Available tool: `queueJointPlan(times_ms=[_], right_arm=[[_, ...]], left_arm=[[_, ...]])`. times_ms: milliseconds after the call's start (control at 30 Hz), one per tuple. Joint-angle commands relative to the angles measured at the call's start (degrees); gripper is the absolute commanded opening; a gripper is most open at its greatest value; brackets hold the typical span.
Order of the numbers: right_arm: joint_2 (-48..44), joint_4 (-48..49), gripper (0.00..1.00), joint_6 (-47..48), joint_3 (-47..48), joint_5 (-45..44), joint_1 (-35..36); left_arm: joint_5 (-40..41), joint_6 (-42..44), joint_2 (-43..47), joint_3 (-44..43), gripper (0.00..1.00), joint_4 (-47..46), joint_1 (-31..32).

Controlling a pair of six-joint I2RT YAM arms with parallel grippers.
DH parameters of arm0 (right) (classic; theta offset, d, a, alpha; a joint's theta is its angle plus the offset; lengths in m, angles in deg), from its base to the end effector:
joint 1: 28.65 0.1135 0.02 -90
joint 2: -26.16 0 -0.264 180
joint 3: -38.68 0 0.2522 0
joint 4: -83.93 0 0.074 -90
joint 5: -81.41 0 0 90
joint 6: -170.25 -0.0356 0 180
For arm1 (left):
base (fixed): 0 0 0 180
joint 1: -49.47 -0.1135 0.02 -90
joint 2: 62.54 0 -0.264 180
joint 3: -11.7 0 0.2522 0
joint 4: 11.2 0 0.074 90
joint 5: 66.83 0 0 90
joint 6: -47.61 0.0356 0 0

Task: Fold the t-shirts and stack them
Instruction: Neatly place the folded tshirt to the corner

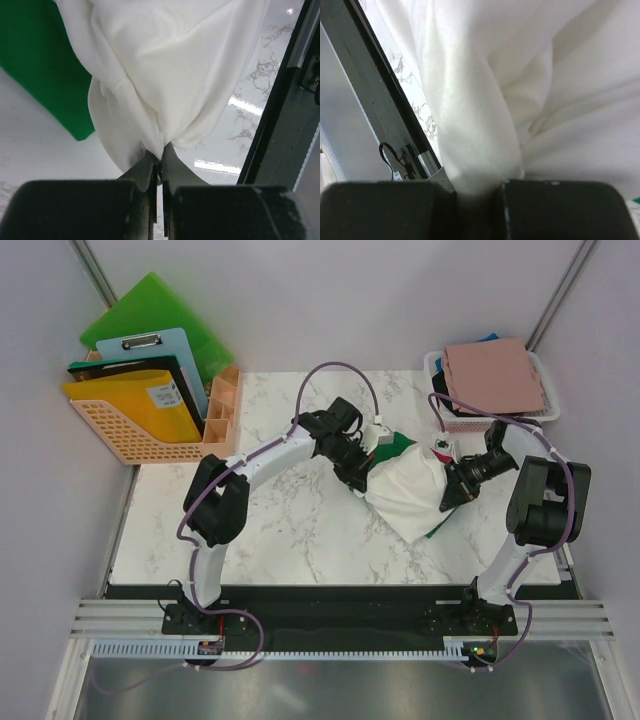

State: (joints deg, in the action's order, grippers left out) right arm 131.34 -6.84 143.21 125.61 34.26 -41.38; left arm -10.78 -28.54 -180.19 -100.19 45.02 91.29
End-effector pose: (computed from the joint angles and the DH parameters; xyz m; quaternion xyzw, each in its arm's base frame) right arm 0.2941 -0.0416 0.1947 -0.3350 0.8569 0.3789 0.0996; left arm 0.3162 -0.3096 0.2306 0.4958 0.7876 -0.3308 0.1562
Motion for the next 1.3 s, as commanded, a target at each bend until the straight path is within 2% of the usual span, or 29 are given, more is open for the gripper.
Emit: queueJointPlan(times_ms=[0, 200, 400, 633, 833, 967, 1167, 1267], right_arm=[[0.2, -6.5, 0.0, 0.5, 3.6, 4.0, 1.3], [-2.3, -6.5, 0.0, -0.6, 5.9, 4.0, 2.8], [0.3, -6.6, 0.0, -1.3, 8.2, 3.6, 2.7], [4.3, -6.5, 0.0, -0.9, 10.5, 2.5, 2.8], [4.3, -6.7, 0.0, -2.2, 12.8, 1.7, 2.8], [4.7, -6.7, 0.0, -3.1, 14.6, 1.8, 3.0], [6.8, -6.7, 0.0, -4.3, 16.7, 1.3, 3.7], [7.4, -6.7, 0.0, -5.3, 18.6, 1.0, 3.6]], left_arm=[[0.8, 2.2, -1.2, -5.0, 0.02, 0.1, -3.0], [0.9, 2.5, -0.4, -6.3, 0.02, 0.3, -4.7], [0.6, 2.4, -1.5, -8.7, 0.02, 1.3, -5.4], [-4.1, 0.2, 0.3, -4.8, 0.02, 1.2, -4.8], [-3.7, 0.0, 3.2, 0.7, 0.02, -0.6, -1.3], [-3.1, 0.0, 2.5, 3.4, 0.02, -1.8, 3.2], [-1.5, 0.5, -1.0, 1.5, 0.02, -1.8, 9.1], [-1.6, 0.4, -2.6, -0.1, 0.02, -1.6, 9.4]])
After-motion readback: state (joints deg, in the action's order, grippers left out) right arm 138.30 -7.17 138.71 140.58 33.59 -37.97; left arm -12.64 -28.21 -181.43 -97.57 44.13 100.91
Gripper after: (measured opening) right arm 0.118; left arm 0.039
